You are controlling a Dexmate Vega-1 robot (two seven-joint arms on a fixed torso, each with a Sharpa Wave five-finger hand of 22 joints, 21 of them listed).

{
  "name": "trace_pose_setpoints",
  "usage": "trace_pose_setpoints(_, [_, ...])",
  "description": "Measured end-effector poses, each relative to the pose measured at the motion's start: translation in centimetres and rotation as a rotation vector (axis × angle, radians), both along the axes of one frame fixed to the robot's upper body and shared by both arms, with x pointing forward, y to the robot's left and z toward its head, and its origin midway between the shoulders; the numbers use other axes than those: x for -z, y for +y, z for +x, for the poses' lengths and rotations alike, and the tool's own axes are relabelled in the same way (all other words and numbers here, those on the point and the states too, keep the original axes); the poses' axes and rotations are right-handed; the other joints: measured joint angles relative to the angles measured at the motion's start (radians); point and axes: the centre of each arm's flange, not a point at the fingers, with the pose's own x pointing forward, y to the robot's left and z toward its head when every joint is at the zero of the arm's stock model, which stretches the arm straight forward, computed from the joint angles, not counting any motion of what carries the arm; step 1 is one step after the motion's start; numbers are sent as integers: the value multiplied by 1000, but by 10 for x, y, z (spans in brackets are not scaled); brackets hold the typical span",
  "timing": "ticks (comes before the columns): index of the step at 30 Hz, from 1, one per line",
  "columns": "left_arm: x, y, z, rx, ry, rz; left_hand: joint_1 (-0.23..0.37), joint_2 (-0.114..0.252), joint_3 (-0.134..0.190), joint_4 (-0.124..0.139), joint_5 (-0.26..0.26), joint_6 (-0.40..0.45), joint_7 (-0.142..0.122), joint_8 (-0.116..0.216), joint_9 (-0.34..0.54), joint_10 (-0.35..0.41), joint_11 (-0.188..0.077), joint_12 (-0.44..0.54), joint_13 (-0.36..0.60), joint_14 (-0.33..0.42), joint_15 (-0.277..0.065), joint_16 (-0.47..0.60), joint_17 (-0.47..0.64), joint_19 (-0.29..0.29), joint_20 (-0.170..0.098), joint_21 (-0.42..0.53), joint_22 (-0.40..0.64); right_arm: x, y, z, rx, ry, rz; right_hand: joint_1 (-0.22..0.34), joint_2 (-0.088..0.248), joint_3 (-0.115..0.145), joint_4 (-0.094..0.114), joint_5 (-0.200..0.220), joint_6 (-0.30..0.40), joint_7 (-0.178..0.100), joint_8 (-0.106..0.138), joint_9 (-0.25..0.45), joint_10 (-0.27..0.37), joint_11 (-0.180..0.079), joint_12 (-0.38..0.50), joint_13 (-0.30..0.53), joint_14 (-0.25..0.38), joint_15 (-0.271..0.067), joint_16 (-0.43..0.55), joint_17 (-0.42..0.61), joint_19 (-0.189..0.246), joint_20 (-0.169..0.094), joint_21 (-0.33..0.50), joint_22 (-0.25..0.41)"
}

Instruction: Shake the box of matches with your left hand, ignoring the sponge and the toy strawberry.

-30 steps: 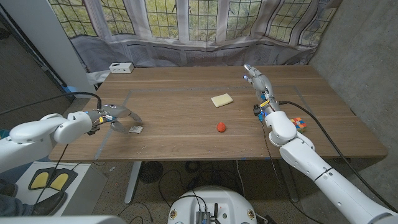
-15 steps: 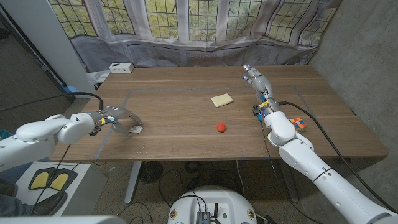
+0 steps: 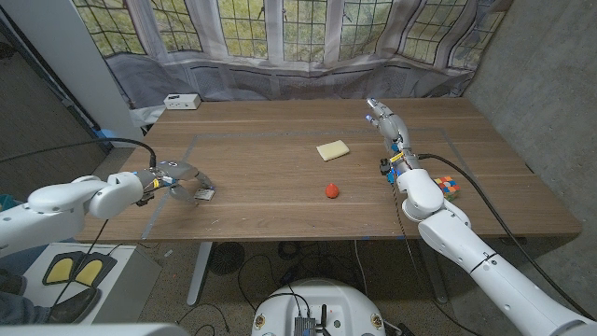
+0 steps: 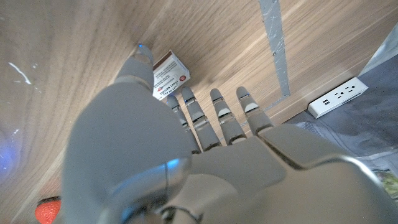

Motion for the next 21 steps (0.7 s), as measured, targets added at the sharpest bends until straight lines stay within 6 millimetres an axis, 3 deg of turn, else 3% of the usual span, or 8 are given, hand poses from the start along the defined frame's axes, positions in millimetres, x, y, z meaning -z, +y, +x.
trace_pose_setpoints(12, [-2,3,0,-3,-38,-75,14,14,-4,-4,-11,65,2,7,0,57,-1,8,0,33,-3,0,0,15,2,0,2,1,-2,5,1,6,-2,0,0,0,0,0,0,0,0,0,5,-6,0,0,0,0,0,0,0,0,0,0])
trace_pose_setpoints(13, [16,1,0,-1,-7,-78,17,17,-4,-4,-13,74,1,8,0,67,-2,8,0,36,1,0,0,18,5,0,2,1,-1,5,-14,5,-3,0,0,0,0,0,0,0,0,0,5,-6,0,0,0,0,0,0,0,0,0,0])
trace_pose_setpoints(21, [19,3,-1,-15,-12,-103,47,46,-8,-8,-30,183,9,16,0,163,1,17,-3,79,-4,7,0,30,-2,0,-1,5,-1,8,-14,15,1,0,0,0,0,0,6,-6,0,0,5,-6,0,0,0,0,0,0,0,0,0,0])
